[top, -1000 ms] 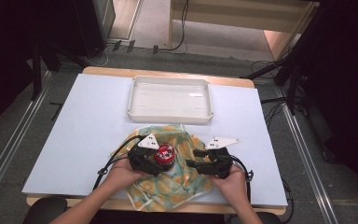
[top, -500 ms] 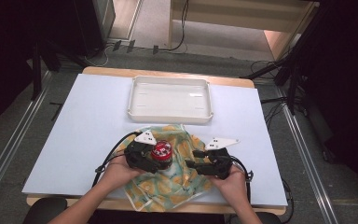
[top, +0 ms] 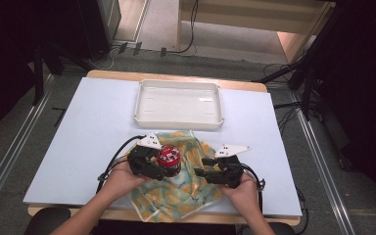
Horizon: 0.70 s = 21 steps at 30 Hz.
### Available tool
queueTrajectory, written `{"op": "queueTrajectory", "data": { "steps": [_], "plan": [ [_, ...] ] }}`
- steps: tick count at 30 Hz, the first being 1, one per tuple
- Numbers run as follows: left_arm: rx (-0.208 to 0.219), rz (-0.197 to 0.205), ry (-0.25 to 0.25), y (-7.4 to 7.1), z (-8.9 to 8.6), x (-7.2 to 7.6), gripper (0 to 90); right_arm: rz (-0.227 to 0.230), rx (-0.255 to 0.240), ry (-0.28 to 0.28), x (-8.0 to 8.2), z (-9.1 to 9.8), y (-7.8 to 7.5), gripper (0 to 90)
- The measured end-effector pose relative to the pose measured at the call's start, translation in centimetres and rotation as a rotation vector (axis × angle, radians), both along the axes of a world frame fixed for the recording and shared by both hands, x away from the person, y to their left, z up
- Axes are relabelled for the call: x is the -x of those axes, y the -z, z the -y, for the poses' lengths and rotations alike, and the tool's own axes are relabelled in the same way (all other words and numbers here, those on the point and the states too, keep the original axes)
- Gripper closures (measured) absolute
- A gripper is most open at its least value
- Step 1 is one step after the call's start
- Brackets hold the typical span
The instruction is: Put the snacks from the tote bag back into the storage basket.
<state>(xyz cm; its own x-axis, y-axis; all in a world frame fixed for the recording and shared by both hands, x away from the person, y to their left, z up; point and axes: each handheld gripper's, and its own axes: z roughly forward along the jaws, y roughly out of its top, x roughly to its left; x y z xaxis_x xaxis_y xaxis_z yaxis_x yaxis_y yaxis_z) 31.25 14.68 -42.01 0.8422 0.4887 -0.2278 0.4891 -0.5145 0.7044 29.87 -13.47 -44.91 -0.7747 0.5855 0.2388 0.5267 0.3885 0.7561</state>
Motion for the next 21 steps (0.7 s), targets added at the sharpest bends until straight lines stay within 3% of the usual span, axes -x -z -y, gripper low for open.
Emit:
{"op": "queueTrajectory", "data": {
  "steps": [5,13,21],
  "plan": [
    [0.007,0.016,-0.008,-0.7,-0.3,0.0,25.8,0.003,0.004,-0.012,0.2,-0.1,0.0,56.7],
    [-0.002,0.047,-0.006,-1.2,-0.4,0.1,25.9,0.004,0.008,-0.011,0.2,-0.2,0.1,56.4],
    [-0.033,0.009,-0.012,-2.1,-0.5,-0.6,25.9,0.006,0.003,-0.013,0.3,-0.2,0.0,56.2]
  ]
}}
